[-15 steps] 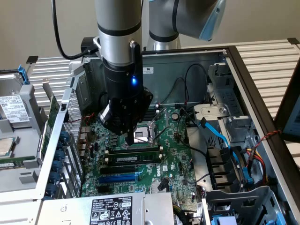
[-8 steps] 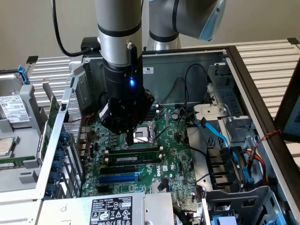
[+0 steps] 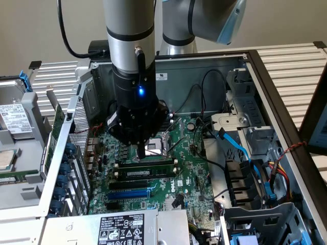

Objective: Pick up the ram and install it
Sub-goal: 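Press down the ram until it locks into place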

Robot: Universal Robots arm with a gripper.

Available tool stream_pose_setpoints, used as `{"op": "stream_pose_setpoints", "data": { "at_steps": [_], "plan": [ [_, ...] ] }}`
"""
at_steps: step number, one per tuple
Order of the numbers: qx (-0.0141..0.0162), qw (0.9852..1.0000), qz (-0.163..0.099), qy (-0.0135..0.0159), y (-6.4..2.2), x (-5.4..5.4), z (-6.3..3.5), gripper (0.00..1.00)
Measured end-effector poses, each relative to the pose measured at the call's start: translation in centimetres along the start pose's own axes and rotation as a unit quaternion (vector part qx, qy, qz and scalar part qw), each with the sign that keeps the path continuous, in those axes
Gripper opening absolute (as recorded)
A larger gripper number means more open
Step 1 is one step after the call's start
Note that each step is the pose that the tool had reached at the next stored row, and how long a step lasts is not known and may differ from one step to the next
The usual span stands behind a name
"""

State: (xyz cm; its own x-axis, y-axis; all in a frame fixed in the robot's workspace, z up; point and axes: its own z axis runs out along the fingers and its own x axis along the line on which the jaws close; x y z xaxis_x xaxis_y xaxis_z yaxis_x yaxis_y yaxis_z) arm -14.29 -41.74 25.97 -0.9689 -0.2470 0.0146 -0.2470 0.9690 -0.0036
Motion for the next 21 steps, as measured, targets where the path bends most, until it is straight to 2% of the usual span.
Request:
{"op": "stream_pose_setpoints", "data": {
  "at_steps": [4, 9, 21],
  "plan": [
    [-0.0005, 0.9994, 0.033, 0.0001, 0.00, 0.00, 0.03, 0.10],
    [-0.0010, 0.9975, 0.071, 0.0002, 0.00, 0.00, 0.05, 0.10],
    [-0.0011, 0.9975, 0.071, 0.0002, 0.04, 0.14, 0.05, 0.10]
  ]
}}
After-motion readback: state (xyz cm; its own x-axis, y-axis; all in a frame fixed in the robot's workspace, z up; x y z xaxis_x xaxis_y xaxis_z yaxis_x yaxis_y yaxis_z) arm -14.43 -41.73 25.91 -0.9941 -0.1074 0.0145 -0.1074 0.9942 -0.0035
